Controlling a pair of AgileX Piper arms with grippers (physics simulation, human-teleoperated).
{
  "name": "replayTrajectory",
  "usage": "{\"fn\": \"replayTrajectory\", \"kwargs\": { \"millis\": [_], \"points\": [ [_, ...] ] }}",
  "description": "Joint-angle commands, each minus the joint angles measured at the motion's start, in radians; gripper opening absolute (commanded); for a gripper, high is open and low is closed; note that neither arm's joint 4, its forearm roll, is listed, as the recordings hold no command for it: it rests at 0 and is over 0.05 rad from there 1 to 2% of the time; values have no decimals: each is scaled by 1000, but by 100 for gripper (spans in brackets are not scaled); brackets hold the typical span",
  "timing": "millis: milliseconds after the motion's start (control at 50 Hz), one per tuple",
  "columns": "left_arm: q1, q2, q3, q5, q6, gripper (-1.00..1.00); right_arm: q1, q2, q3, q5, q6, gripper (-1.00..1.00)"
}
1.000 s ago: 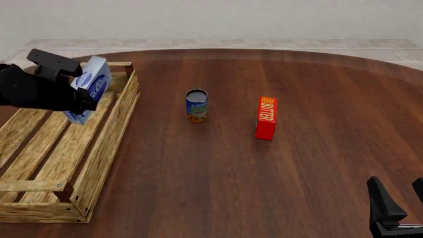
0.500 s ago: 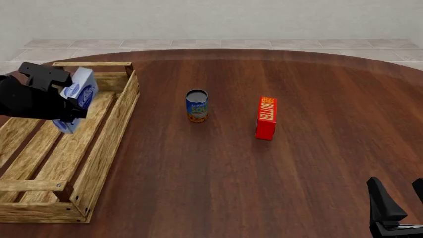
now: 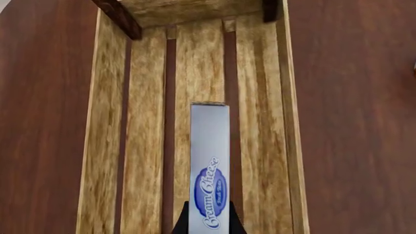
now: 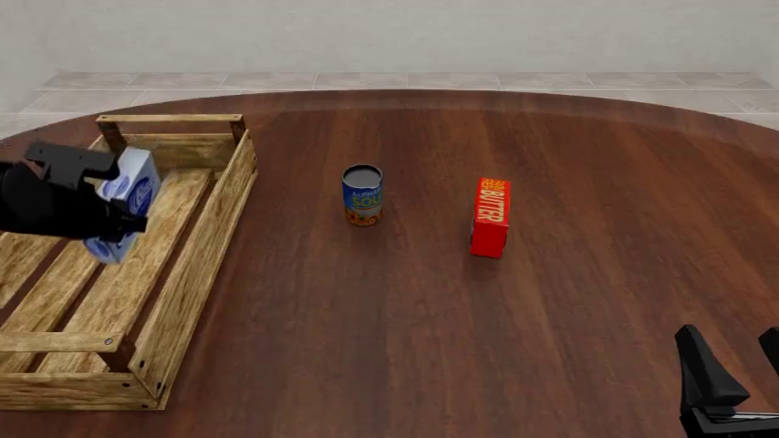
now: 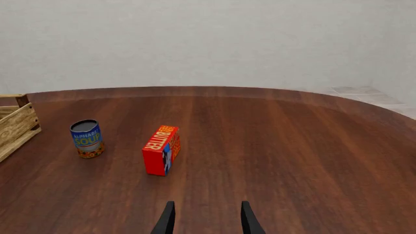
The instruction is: Pick up the cream cheese and put it in the tray.
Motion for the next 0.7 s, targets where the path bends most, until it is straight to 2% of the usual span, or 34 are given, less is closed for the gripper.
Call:
{"fn": "replayTrajectory", "kwargs": {
  "millis": [20,700],
  "points": [
    [26,37,14,-43,5,-100,0,-1,0,1,-2,100],
    [66,147,37,-128,10,-100,-1,-3,0,0,-10,100]
  ]
}}
